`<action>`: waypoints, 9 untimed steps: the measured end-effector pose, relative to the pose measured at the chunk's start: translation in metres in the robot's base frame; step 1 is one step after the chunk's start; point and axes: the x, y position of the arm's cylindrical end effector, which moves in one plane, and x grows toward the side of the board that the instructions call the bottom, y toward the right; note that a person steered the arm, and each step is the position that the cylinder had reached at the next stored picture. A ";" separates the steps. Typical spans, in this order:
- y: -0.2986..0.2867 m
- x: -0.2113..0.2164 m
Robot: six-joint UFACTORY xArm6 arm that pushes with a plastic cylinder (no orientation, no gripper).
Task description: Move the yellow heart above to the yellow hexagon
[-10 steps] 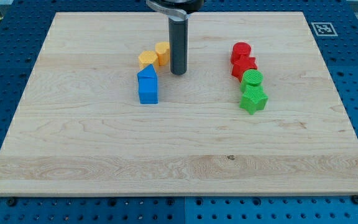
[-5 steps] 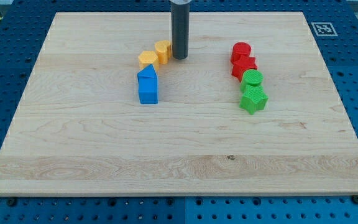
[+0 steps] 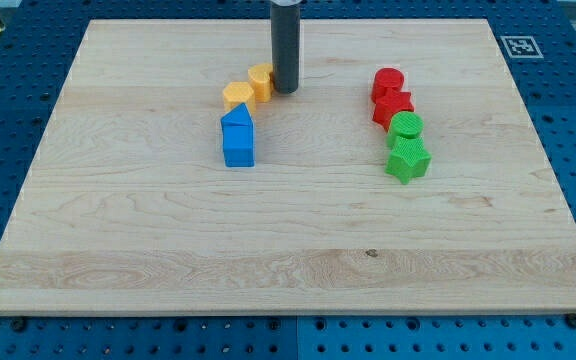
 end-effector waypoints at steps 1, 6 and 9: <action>-0.008 0.000; -0.025 0.003; -0.035 0.002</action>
